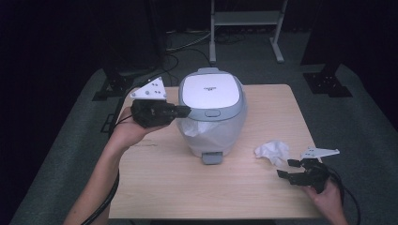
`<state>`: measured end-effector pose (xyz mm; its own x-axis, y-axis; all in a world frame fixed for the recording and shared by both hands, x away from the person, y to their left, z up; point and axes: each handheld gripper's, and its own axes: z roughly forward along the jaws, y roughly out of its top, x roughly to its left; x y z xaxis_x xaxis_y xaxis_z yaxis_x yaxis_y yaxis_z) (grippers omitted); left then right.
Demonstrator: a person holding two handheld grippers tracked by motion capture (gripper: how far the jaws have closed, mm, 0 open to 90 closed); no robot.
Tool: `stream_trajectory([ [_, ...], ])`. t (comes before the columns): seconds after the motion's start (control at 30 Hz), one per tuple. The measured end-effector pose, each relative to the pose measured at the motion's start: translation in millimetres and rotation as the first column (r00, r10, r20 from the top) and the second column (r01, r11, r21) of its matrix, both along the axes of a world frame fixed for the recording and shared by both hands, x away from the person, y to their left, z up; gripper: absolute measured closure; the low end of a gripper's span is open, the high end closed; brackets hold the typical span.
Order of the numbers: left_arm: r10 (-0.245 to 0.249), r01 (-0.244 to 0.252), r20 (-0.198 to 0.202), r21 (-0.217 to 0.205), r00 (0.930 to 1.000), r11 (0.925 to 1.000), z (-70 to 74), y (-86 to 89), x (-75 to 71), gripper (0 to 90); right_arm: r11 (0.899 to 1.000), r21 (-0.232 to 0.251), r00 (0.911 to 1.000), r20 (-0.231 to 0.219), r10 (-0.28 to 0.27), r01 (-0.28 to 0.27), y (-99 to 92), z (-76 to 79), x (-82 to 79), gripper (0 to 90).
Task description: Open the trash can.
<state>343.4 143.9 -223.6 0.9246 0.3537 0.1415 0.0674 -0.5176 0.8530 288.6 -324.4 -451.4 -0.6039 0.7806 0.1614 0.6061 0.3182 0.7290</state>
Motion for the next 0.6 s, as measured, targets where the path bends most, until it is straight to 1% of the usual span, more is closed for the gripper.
stream_trajectory([
  [0.07,-0.004,0.004,-0.007,0.014,1.0,0.9999,-0.1,-4.9,2.0,85.8,1.0,0.003,1.0,0.0,-0.002,0.002,-0.5,0.5,-0.3,29.1],
  [0.23,-0.016,0.016,-0.017,0.027,0.9997,0.9995,-1.0,-15.8,7.4,86.3,1.0,0.004,1.0,0.001,-0.002,0.002,-1.3,1.0,-0.7,29.1],
  [0.33,-0.021,0.022,-0.023,0.041,0.9995,0.9989,-1.3,-21.6,11.0,86.3,1.0,0.002,1.0,0.004,0.0,0.0,-1.3,1.3,-0.7,29.1],
  [0.6,-0.033,0.035,-0.033,0.058,0.9989,0.9977,0.3,-34.8,17.5,86.3,1.0,0.004,1.0,0.005,-0.001,0.001,-1.4,1.5,-1.1,29.1],
])
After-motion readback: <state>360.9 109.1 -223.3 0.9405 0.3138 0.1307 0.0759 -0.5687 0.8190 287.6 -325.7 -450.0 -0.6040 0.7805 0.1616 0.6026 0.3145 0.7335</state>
